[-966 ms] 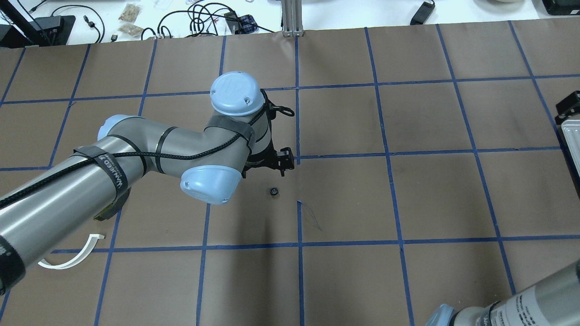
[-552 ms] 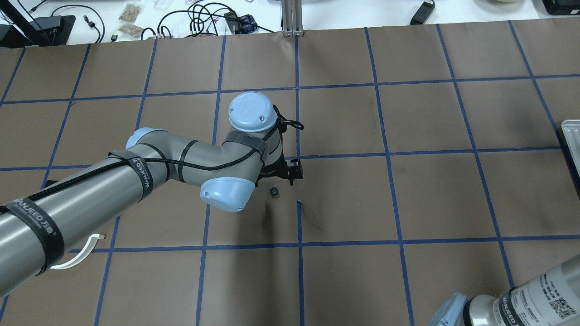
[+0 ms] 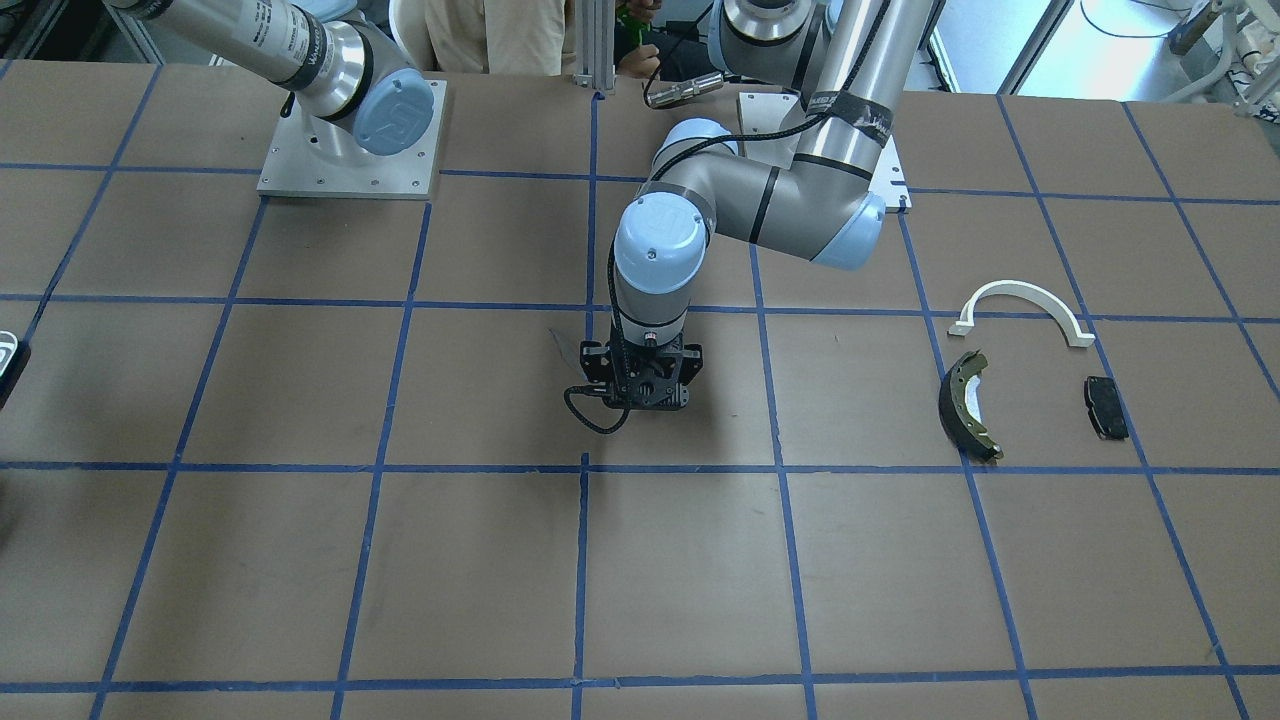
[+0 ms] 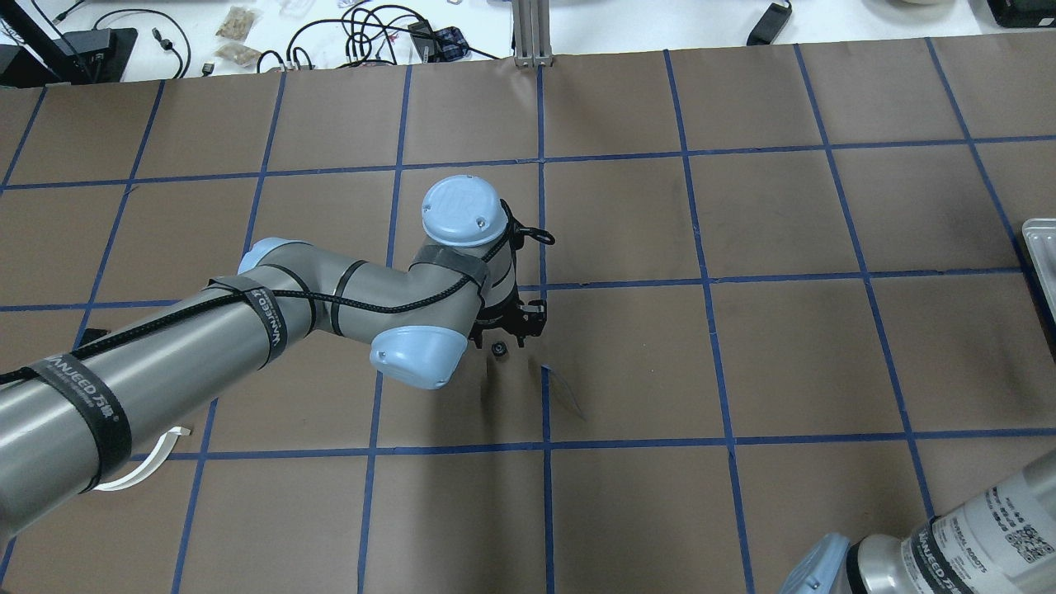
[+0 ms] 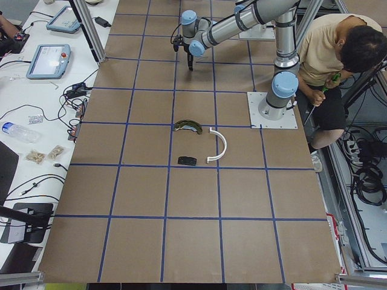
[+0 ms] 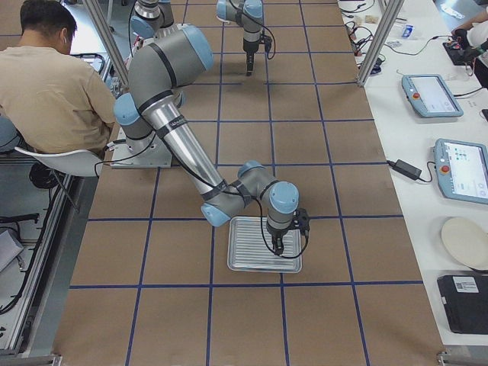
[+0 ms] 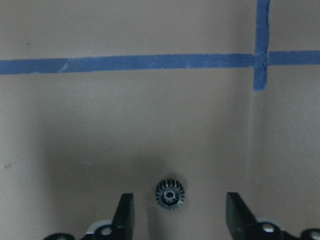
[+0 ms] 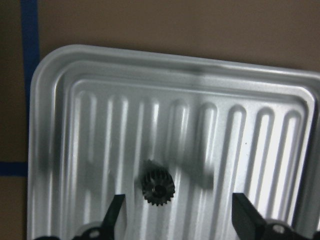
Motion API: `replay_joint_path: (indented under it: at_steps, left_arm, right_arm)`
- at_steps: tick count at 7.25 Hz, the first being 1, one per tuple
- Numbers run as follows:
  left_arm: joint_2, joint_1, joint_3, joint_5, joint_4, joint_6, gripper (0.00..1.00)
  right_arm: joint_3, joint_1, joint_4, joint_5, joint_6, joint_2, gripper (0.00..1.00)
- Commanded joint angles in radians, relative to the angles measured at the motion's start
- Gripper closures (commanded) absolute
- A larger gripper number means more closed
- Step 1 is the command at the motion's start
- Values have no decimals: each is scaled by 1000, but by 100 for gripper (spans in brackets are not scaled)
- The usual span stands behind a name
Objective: Place bearing gear from tray to pile
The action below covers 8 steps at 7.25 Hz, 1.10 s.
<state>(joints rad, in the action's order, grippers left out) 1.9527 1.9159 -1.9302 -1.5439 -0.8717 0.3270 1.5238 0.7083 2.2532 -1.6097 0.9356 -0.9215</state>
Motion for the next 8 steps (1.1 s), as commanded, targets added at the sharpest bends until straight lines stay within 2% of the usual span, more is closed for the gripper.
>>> replay_joint_path:
  at_steps: [1,2,4,7,8]
  left_arm:
    - [17,0,0,-4,0,-2,37]
    - [23,0,0,-5,0,-2,39]
    - [32,0,0,-7,0,1,45]
    - [32,0,2,-9,-1,12,100]
    - [28,-6,11,-9,-7,6,100]
  right_arm:
    - [-17,25,-14,1,-1,7,25]
    - [-14,31,-14,2,5,9,26]
    - [-13,31,-17,1,8,10,38]
    - [-11,30,-43,-15,9,7,40]
    - [-11,30,-43,-15,9,7,40]
